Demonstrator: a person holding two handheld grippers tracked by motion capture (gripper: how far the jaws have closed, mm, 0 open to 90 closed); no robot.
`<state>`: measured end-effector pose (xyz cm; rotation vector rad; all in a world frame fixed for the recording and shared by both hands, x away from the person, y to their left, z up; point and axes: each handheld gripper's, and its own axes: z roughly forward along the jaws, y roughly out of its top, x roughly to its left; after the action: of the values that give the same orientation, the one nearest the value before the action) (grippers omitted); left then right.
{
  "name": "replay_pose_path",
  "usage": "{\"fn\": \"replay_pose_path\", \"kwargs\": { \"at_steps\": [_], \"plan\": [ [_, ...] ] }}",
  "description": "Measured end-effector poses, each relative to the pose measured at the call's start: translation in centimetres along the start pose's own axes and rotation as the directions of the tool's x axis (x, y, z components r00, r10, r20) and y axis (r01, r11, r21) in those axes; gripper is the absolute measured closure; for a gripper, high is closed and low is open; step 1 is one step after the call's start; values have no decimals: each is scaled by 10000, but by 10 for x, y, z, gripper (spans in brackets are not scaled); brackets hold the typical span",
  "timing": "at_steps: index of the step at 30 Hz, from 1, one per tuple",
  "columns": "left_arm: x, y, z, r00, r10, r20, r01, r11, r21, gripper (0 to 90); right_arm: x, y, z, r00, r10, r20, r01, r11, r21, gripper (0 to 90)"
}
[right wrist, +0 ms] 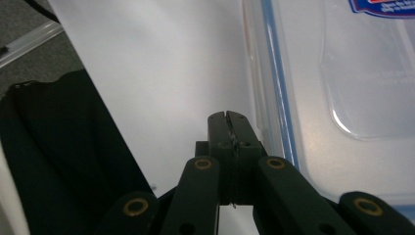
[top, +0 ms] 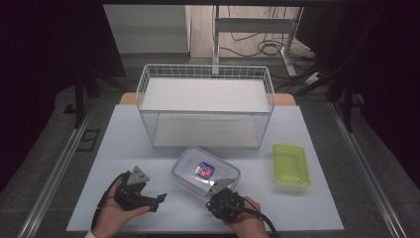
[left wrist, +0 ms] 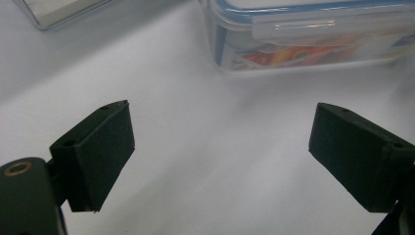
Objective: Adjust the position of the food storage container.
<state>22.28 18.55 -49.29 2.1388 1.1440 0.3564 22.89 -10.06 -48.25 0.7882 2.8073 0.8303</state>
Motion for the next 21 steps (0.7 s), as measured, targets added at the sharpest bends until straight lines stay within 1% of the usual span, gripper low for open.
{"fn": "replay_pose_path", "kwargs": {
  "at_steps": [3, 7, 12, 16, 21],
  "plan": [
    [0, 0, 0, 10000, -22, -6, 22, 10000, -21, 96, -6, -3, -3, 9997, 98, 208, -99, 9999, 30, 894],
    [0, 0, 0, 10000, -26, -14, 26, 10000, -22, 96, -16, -7, -8, 9988, 330, 351, -330, 9995, 12, 894],
    [0, 0, 0, 10000, -18, -7, 18, 10000, 4, 95, -28, -11, -12, 9974, 497, 523, -498, 9988, 7, 894],
    [0, 0, 1, 10000, -32, -17, 32, 10000, 4, 96, -38, -14, -16, 9945, 722, 752, -722, 9974, -36, 894],
    [1, 0, 1, 10000, -64, -26, 65, 10000, 24, 96, -48, -17, -19, 9920, 909, 875, -902, 9958, -126, 894]
  ]
}}
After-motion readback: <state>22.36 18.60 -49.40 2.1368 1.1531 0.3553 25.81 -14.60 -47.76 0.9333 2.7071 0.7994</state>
